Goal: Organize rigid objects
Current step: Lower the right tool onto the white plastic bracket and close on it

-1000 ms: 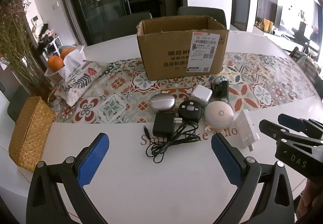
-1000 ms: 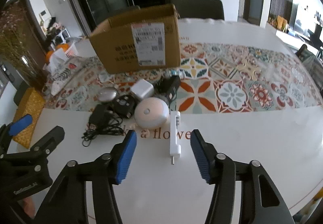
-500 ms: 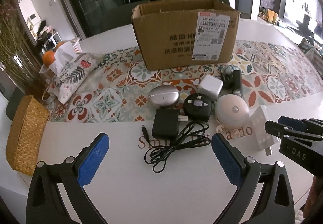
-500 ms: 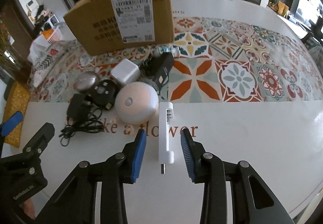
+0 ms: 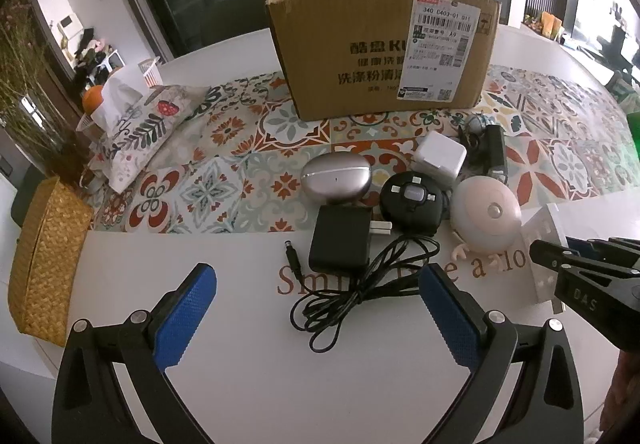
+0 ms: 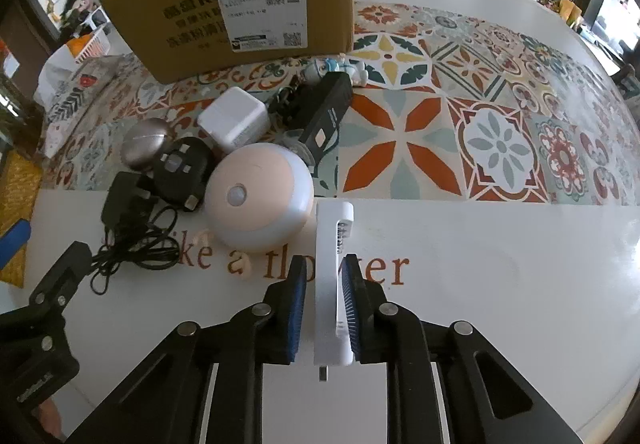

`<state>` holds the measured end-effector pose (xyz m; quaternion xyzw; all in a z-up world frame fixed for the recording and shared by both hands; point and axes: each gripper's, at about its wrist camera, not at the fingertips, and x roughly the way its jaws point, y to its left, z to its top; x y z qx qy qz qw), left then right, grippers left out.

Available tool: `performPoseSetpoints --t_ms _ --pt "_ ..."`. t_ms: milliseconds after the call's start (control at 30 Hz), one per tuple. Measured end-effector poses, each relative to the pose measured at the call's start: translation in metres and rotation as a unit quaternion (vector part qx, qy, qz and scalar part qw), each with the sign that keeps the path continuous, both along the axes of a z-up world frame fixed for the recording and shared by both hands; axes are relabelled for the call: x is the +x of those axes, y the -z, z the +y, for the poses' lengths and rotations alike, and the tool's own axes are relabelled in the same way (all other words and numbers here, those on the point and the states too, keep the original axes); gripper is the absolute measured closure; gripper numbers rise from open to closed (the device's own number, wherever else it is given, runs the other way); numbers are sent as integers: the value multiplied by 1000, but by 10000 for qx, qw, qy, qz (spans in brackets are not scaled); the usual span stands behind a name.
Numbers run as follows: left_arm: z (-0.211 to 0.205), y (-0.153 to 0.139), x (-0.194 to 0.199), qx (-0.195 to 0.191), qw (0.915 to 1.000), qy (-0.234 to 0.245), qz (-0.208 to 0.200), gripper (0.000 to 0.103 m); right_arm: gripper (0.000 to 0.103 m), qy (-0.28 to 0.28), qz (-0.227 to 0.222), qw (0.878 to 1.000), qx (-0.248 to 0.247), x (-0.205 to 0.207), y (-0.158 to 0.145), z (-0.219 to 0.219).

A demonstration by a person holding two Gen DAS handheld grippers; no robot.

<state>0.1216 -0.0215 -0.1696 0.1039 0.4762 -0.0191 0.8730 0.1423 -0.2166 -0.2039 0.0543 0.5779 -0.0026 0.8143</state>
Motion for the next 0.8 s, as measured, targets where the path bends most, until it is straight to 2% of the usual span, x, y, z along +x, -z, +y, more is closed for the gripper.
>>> performPoseSetpoints --t_ms 400,800 --pt "-2 7 6 1 10000 63 22 0 92 62 180 9998 92 5 14 -1" --pt "-2 2 10 -153 9994 207 -213 4 93 -108 -60 9999 89 -1 -12 7"
